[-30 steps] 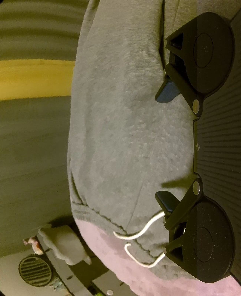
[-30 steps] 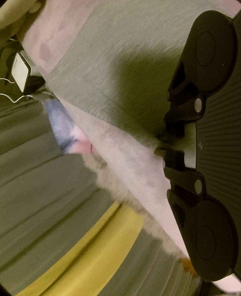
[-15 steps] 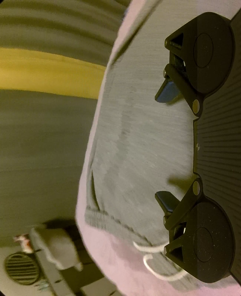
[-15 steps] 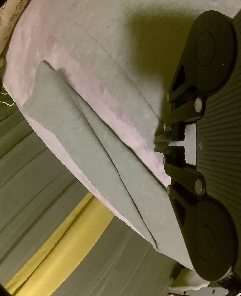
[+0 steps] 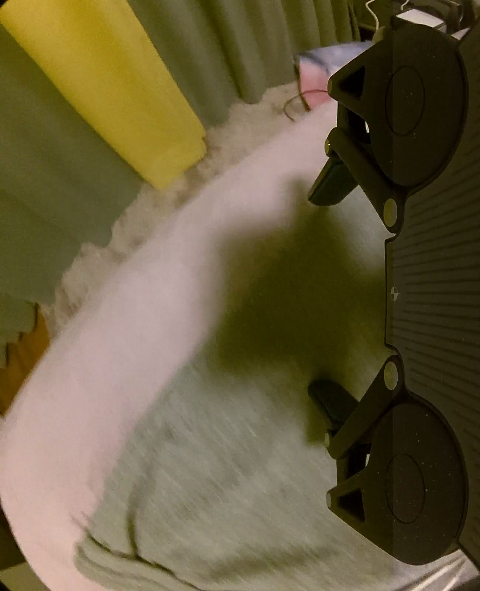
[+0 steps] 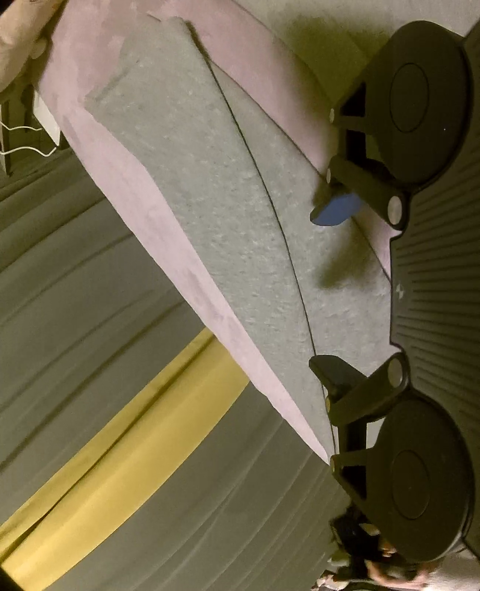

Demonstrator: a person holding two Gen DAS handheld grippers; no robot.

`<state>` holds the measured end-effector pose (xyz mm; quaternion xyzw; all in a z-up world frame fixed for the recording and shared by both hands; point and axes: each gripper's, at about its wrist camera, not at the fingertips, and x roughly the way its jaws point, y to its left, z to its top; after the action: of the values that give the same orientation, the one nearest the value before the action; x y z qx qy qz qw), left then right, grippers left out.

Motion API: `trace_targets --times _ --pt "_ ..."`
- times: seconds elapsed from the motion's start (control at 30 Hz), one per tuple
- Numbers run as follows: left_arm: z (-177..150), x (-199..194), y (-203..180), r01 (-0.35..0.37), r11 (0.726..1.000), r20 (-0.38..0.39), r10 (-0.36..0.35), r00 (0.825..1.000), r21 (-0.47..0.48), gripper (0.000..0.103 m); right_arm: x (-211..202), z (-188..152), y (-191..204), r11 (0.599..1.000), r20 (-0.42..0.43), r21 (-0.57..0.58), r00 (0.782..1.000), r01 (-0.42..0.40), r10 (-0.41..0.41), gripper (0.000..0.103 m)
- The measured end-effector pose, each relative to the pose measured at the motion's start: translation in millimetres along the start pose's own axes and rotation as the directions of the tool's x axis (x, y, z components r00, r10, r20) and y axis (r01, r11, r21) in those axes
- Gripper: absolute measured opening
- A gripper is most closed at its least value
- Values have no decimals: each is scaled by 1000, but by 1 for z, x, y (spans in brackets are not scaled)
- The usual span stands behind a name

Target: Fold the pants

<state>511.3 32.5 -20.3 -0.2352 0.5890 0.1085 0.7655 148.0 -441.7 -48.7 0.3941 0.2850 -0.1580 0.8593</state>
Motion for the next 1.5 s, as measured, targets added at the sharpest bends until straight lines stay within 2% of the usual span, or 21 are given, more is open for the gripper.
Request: trace_targets --times 0.03,0.13,0.23,0.27,0.3,0.33,0.37,0.4,0.47,0.5,0.53,0.63,0.67,0.7,0.77,0.87,0.97,1.1,1.23,1.37,1.5 --pt "2 6 -9 -1 1000 -17 2 1000 26 103 3 -1 -2 1000 -7 6 1000 -1 1 81" --pt "7 29 -28 -81 992 -80 88 993 92 103 10 -5 -6 1000 -25 4 1000 14 -14 83" --pt "1 31 -29 -89 991 -51 94 994 96 103 12 -7 -12 1000 -33 -6 999 19 -19 84" --pt "-2 28 -28 -83 991 -32 87 996 103 99 12 -7 -15 1000 -34 3 999 13 -13 84" --pt "-5 25 -27 -92 989 -18 95 995 118 93 13 -4 -19 1000 -30 25 1000 7 -6 84" --pt "-9 20 -27 -118 982 -1 119 993 148 77 10 -3 -21 999 -25 50 1000 4 -3 84" --pt "-11 16 -27 -131 976 14 130 991 172 69 9 1 -26 997 -22 82 1000 0 2 84" --pt "-13 12 -23 -109 977 21 107 994 185 66 7 6 -31 993 -12 120 1000 -11 13 84" --pt "-14 5 -10 -76 985 28 73 997 155 45 8 16 -43 977 4 208 999 -50 51 84" --pt "-11 -2 -2 -48 989 25 45 999 138 41 12 19 -48 968 4 246 999 -46 47 83" --pt "-11 -5 4 -20 992 21 17 1000 127 31 14 22 -52 959 6 279 999 -41 41 83" --pt "-7 -10 19 57 993 4 -58 998 102 20 17 28 -54 950 8 312 1000 -31 30 61" --pt "-8 -12 24 79 993 2 -80 997 93 18 18 29 -52 953 9 302 999 -40 39 58" --pt "-8 -14 29 102 991 1 -103 995 82 17 23 28 -52 949 2 313 999 -42 44 54" --pt "-7 -19 39 139 988 0 -139 990 67 14 34 28 -58 933 -22 360 999 -23 33 29" --pt "-6 -20 49 181 981 2 -182 983 74 13 38 30 -65 921 10 389 1000 -30 29 16" --pt "-7 -17 54 211 975 10 -212 977 74 13 37 21 -62 926 21 377 1000 -23 16 11" --pt "-6 -11 68 247 969 -2 -247 969 7 15 38 16 -60 914 34 405 999 -40 29 14" --pt "3 -4 72 259 966 -6 -259 966 -24 14 39 18 -66 897 37 439 999 -48 35 13" --pt "-4 -20 73 278 961 36 -278 960 8 10 36 16 -65 910 36 413 999 -38 26 7" --pt "-18 -69 81 304 947 83 -313 946 106 10 18 26 -52 930 85 361 996 -67 38 4"
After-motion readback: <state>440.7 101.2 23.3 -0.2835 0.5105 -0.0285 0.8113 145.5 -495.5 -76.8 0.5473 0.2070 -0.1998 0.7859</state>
